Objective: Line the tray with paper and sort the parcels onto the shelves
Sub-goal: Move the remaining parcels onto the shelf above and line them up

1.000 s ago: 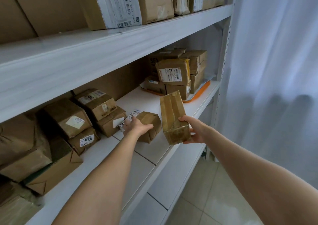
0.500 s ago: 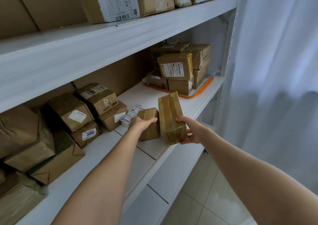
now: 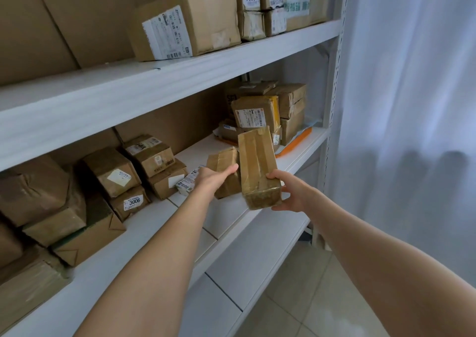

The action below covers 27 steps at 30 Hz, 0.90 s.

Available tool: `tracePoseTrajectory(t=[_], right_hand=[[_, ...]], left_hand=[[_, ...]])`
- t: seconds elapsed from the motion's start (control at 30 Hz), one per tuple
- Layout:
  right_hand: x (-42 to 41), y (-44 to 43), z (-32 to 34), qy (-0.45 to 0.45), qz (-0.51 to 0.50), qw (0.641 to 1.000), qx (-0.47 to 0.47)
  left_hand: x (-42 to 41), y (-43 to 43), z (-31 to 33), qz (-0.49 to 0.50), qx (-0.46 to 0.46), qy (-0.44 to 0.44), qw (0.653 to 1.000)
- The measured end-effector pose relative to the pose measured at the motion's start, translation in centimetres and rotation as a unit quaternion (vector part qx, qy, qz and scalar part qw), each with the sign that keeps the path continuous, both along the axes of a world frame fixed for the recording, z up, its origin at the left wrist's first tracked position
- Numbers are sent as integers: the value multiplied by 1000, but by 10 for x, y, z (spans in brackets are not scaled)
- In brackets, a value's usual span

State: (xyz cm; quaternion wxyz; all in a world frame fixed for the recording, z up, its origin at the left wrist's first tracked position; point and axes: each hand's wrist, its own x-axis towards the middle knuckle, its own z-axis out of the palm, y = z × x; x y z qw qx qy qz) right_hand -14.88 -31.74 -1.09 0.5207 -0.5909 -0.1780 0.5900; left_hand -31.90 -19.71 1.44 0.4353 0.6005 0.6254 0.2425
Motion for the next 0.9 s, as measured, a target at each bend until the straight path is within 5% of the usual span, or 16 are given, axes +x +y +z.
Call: tracePoseTrajectory(t=[0.9], right_hand=[[81, -113, 115, 20, -131, 972, 195]], left_hand=[[89, -123, 173, -126, 81, -158, 976]])
